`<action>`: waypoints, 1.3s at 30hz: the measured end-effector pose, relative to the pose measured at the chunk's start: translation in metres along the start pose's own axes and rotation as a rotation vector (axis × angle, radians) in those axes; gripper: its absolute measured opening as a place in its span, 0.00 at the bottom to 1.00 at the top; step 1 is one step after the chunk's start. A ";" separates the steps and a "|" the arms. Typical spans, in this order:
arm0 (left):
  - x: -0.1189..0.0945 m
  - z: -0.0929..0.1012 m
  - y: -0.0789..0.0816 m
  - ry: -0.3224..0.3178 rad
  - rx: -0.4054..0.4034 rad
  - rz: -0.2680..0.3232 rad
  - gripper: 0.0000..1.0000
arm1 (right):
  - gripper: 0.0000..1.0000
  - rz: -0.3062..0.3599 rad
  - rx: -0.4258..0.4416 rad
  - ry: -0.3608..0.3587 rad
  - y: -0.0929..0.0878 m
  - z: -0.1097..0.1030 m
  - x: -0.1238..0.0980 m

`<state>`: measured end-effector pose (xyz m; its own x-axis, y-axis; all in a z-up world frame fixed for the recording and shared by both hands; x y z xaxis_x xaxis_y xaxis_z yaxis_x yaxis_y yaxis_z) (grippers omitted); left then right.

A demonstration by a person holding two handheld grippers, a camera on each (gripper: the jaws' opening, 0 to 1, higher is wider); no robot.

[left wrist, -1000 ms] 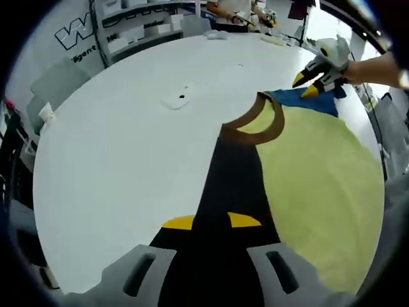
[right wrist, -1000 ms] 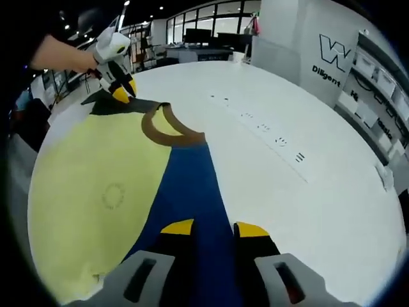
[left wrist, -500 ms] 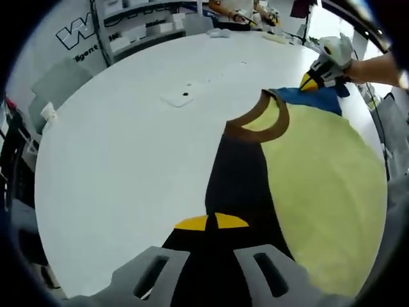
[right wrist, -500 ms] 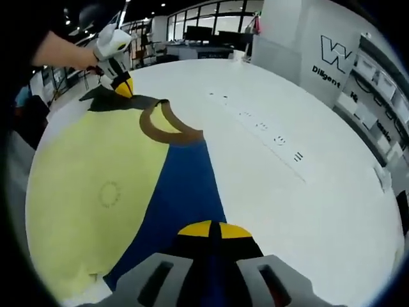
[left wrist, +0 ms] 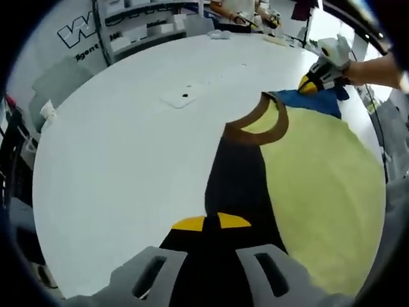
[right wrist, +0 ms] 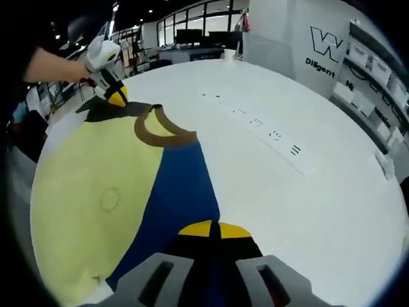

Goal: Fold the garment on the visible template until the final outline fits inside the template.

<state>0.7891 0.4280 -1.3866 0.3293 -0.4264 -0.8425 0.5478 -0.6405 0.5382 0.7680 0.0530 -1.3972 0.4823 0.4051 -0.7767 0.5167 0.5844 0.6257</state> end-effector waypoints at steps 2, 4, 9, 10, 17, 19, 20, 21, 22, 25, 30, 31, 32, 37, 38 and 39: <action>0.000 -0.001 0.000 0.004 -0.016 0.002 0.09 | 0.00 0.000 -0.016 0.002 0.000 0.001 0.001; 0.000 -0.001 0.000 0.001 -0.017 0.005 0.09 | 0.00 0.000 -0.031 0.001 0.000 0.000 0.000; 0.000 -0.004 0.000 0.030 -0.034 0.008 0.08 | 0.00 -0.012 -0.061 -0.049 -0.001 0.005 0.000; 0.000 -0.004 -0.001 0.033 -0.039 0.012 0.08 | 0.00 -0.012 -0.063 -0.055 -0.002 0.006 0.000; 0.000 -0.008 0.000 0.051 -0.060 0.029 0.08 | 0.00 -0.014 -0.054 -0.084 -0.005 0.014 0.000; 0.000 -0.010 0.000 0.055 -0.072 0.029 0.08 | 0.00 -0.016 -0.038 -0.084 -0.004 0.014 0.000; 0.000 -0.009 0.000 0.054 -0.076 0.029 0.08 | 0.00 -0.018 -0.044 -0.086 -0.004 0.014 0.000; 0.001 -0.007 0.001 0.052 -0.067 0.026 0.08 | 0.00 -0.016 -0.045 -0.084 -0.003 0.012 0.000; 0.001 -0.006 0.002 0.052 -0.052 0.023 0.09 | 0.00 -0.009 -0.029 -0.073 -0.002 0.009 0.000; 0.002 -0.002 0.005 0.066 0.005 0.021 0.16 | 0.00 -0.009 -0.033 -0.069 0.000 0.006 0.001; -0.005 0.001 0.010 0.068 0.003 0.048 0.28 | 0.05 0.021 -0.023 -0.076 0.008 0.003 -0.008; -0.009 0.001 0.012 0.075 0.009 0.057 0.28 | 0.05 0.031 -0.043 -0.080 0.010 0.002 -0.012; -0.011 0.001 0.013 0.078 0.008 0.065 0.29 | 0.04 0.032 -0.043 -0.079 0.010 0.000 -0.015; -0.026 0.014 0.014 0.078 0.013 0.110 0.26 | 0.03 0.040 -0.049 -0.067 -0.001 -0.004 -0.023; -0.029 0.018 0.013 0.073 0.013 0.119 0.26 | 0.03 0.039 -0.049 -0.068 -0.006 -0.006 -0.027; -0.031 0.021 0.012 0.071 0.012 0.122 0.26 | 0.02 0.039 -0.049 -0.069 -0.010 -0.008 -0.030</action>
<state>0.7692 0.4200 -1.3541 0.4469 -0.4557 -0.7698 0.4912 -0.5942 0.6369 0.7428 0.0406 -1.3802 0.5495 0.3797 -0.7442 0.4623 0.6037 0.6494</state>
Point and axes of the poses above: the point that each gripper's makers call its tool centre point, and the gripper's own axes: x roughly forward along the fingers, z roughly to its right, y roughly out of its top, the point moved 6 cm from there along -x, roughly backward along the fingers, and after that the axes turned 2 degrees about -y, right-handed, at the moved point
